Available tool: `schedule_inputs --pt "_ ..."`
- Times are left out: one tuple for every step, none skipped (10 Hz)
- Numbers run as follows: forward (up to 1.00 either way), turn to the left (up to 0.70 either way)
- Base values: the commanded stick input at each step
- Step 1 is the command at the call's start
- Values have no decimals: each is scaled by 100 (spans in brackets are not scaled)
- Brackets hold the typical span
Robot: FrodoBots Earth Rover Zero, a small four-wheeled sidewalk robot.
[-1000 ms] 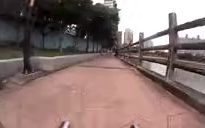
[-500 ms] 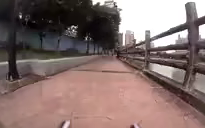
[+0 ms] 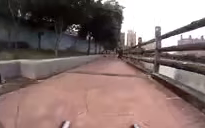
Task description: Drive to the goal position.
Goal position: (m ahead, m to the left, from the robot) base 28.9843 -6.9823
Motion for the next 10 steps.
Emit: schedule_inputs --pt "100 0" --pt "100 0" --pt "100 0" --pt "100 0" --pt "100 0" --pt "100 0" --pt "100 0" --pt "100 0" --pt "100 0" --pt "100 0"
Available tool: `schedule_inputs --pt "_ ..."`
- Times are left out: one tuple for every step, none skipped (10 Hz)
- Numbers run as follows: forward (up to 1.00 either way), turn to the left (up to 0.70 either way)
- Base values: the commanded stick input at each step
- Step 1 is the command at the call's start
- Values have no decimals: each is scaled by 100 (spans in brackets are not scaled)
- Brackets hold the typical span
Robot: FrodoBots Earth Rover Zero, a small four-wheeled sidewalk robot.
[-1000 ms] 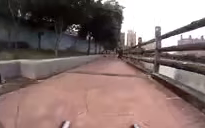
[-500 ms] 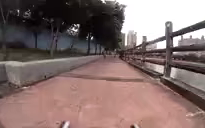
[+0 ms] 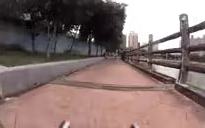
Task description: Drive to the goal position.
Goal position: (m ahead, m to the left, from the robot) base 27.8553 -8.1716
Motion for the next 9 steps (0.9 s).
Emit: schedule_inputs --pt "100 0" --pt "100 0" --pt "100 0" --pt "100 0" --pt "100 0" --pt "100 0" --pt "100 0" --pt "100 0" --pt "100 0"
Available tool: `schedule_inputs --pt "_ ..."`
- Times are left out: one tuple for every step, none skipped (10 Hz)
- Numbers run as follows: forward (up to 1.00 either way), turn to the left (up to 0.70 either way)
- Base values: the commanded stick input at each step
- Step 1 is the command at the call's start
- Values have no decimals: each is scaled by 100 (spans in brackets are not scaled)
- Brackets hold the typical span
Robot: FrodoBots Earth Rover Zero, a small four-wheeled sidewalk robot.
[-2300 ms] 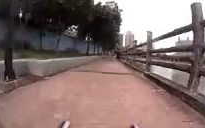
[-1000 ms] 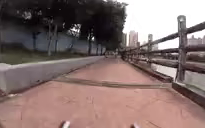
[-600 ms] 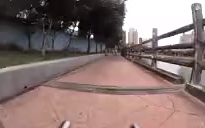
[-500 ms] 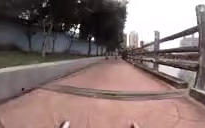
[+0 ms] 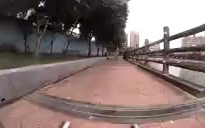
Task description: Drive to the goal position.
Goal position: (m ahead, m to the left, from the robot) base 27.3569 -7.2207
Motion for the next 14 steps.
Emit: schedule_inputs --pt "100 0" --pt "100 0" --pt "100 0" --pt "100 0" --pt "100 0" --pt "100 0" --pt "100 0" --pt "100 0" --pt "100 0" --pt "100 0" --pt "100 0" --pt "100 0" --pt "100 0" --pt "100 0"
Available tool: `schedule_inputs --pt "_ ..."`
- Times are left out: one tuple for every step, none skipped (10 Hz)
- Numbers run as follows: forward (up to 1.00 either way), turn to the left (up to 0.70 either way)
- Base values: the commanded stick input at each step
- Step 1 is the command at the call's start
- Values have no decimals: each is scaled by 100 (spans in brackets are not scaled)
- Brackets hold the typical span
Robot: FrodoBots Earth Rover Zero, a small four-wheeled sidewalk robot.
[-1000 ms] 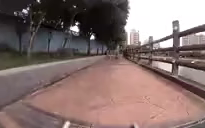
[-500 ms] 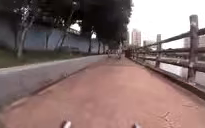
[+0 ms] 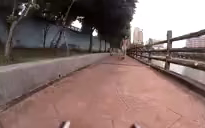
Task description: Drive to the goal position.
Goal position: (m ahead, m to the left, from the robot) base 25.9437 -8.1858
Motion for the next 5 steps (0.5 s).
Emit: schedule_inputs --pt "100 0" --pt "100 0" --pt "100 0" --pt "100 0" --pt "100 0"
